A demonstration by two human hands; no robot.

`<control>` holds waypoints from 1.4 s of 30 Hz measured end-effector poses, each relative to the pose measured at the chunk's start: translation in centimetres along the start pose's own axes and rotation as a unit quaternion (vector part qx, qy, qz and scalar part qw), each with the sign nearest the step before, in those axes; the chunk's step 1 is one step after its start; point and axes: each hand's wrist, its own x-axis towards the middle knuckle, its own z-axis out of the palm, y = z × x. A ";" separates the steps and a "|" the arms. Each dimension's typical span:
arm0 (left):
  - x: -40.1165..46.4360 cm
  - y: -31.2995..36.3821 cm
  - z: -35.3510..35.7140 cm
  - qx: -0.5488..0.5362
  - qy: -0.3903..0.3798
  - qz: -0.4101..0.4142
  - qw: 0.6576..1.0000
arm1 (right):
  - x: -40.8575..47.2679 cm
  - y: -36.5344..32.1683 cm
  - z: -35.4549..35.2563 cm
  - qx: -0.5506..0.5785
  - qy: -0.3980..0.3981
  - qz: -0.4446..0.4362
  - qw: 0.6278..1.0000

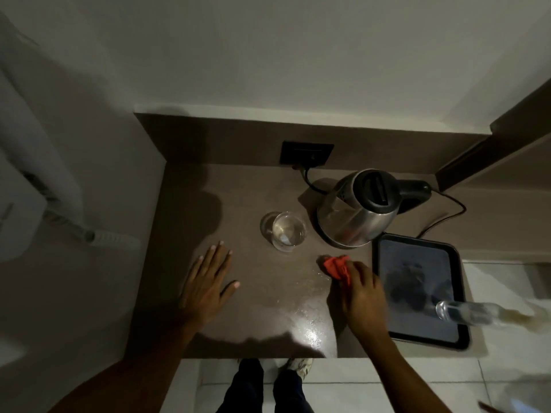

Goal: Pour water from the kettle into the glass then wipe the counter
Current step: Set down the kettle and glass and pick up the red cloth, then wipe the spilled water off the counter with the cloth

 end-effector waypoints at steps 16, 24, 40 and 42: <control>-0.3 -1.6 0.5 -0.101 0.048 0.048 0.993 | -5.6 -11.5 9.6 -0.018 -0.057 -0.263 0.963; -2.3 -3.7 1.7 -0.035 0.035 0.024 0.999 | 1.2 -3.8 5.1 0.032 0.092 0.150 0.984; -2.5 -3.7 1.5 -0.048 0.046 0.021 0.998 | -1.4 -3.7 2.6 0.190 0.126 -0.111 0.967; -2.4 -3.7 1.7 -0.047 0.047 0.020 0.998 | -1.2 -2.7 3.6 0.142 0.123 0.058 0.980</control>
